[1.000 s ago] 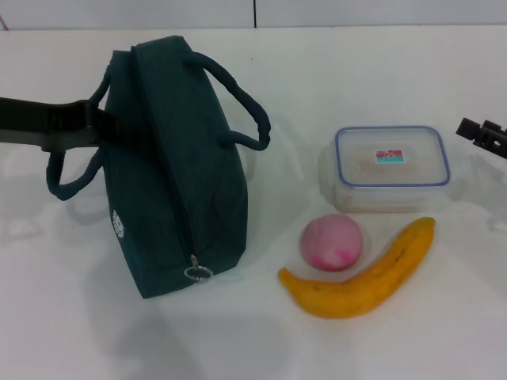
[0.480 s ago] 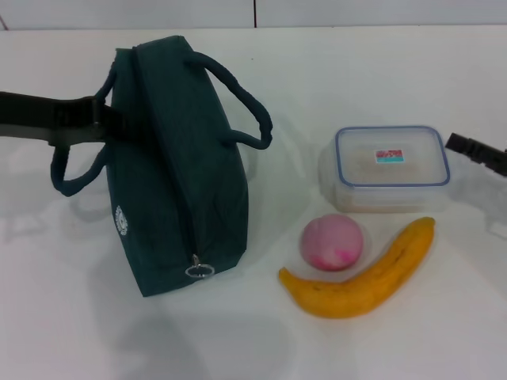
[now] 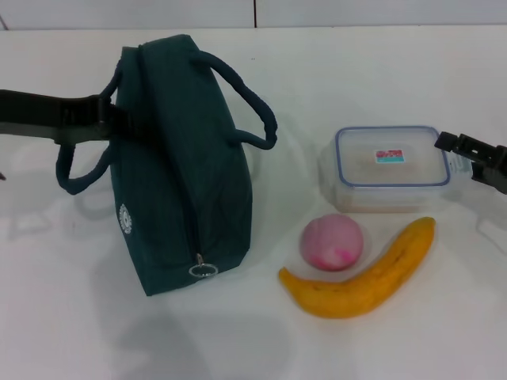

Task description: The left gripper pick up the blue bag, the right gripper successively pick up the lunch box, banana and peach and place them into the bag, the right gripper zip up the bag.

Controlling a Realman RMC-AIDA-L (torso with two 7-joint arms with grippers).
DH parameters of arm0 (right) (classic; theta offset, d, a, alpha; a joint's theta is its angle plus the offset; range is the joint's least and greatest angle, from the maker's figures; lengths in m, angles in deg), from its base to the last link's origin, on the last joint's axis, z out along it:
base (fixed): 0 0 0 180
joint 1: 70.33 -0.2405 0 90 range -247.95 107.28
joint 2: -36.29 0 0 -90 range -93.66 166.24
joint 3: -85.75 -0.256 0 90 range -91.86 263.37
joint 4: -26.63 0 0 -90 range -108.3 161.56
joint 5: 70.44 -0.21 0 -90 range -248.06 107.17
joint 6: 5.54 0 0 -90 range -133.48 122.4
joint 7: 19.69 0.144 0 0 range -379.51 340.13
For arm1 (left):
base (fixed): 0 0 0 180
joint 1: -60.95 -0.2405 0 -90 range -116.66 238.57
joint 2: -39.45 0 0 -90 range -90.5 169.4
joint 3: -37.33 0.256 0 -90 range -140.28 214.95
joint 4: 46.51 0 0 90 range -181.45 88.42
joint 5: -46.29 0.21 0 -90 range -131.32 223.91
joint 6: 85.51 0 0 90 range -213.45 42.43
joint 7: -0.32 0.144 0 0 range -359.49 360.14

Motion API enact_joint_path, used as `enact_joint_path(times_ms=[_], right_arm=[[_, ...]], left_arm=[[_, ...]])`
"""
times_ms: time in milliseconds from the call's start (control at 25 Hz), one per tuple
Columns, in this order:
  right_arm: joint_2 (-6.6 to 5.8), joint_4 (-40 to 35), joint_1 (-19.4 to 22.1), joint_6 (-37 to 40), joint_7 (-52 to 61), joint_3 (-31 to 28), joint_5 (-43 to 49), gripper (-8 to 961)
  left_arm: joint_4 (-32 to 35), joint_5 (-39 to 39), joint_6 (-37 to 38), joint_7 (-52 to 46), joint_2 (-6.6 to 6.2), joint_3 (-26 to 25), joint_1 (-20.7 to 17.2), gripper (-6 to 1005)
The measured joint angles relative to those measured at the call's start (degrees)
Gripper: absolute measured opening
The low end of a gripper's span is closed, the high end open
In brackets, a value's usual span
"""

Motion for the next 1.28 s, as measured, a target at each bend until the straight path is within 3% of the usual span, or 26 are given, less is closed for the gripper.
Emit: enact_joint_path(times_ms=[600,1120,1280], right_arm=[[-0.66,0.12,-0.83,5.45,6.44,0.0,-0.15,823],[0.28,3.02,-2.99,7.58,8.43,0.0,0.08,819],[0.84,3.04,-3.21,7.14,8.62,-0.04,0.11,694]], left_arm=[[0.02,-0.21,-0.23,0.66,0.11,-0.04,0.43,30],[-0.26,-0.25,-0.69,1.34,0.66,0.08,0.27,29],[-1.26,-0.25,-0.69,2.07,0.77,0.09,0.41,29]])
